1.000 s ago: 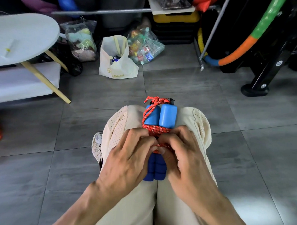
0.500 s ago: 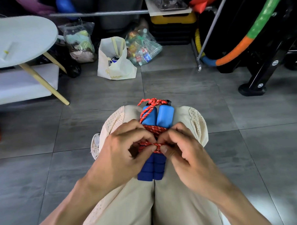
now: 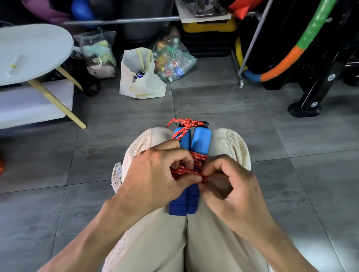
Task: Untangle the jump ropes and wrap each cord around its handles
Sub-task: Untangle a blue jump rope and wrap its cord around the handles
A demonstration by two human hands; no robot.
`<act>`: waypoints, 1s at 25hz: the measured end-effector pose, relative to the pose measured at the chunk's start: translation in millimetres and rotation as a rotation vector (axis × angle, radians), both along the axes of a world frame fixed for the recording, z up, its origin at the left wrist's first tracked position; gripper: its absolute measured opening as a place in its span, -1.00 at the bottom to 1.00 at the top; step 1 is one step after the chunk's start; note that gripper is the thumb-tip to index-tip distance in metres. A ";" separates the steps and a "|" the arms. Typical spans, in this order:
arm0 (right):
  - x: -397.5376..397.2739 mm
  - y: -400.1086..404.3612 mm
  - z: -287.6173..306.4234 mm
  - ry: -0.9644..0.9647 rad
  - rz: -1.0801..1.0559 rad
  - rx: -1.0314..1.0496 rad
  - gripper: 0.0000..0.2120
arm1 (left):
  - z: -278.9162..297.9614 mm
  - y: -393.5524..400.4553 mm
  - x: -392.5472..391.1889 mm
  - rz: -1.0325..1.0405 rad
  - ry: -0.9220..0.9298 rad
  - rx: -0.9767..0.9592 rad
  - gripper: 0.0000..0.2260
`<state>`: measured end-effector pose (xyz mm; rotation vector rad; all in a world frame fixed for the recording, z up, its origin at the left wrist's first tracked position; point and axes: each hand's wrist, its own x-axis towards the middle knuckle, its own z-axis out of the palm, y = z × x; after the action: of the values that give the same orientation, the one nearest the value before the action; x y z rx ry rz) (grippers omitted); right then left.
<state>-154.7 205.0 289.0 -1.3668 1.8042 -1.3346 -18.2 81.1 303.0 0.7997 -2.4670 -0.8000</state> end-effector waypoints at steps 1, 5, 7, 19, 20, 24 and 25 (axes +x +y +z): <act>-0.7 1.1 -1.1 0.036 -0.016 -0.012 -0.79 | -0.2 2.4 -1.0 0.025 0.007 -0.007 -0.76; 0.9 4.4 -8.5 0.350 -0.089 -0.086 -0.92 | -3.3 6.1 -0.1 0.050 0.074 0.067 -0.81; 5.5 5.3 -10.6 0.563 -0.150 -0.094 -0.94 | -3.8 3.7 1.5 0.010 0.087 0.119 -0.87; 15.4 -1.9 24.8 0.750 -0.245 0.314 -0.86 | 6.3 31.7 -12.9 0.081 0.172 -0.022 -0.90; 13.3 -2.2 26.3 0.727 -0.222 0.361 -0.85 | 4.8 31.1 -13.0 0.086 0.183 -0.023 -0.91; 11.0 -1.3 24.1 0.498 -0.169 0.447 -0.78 | -2.9 25.8 -3.8 0.091 0.228 0.064 -0.93; 12.5 -0.3 23.7 0.454 -0.190 0.415 -0.78 | -4.5 24.9 -1.3 0.090 0.240 0.079 -0.92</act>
<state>-142.3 204.7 312.7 -1.3598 2.3959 -0.6955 -19.5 106.0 298.5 0.7865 -2.1858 -0.9087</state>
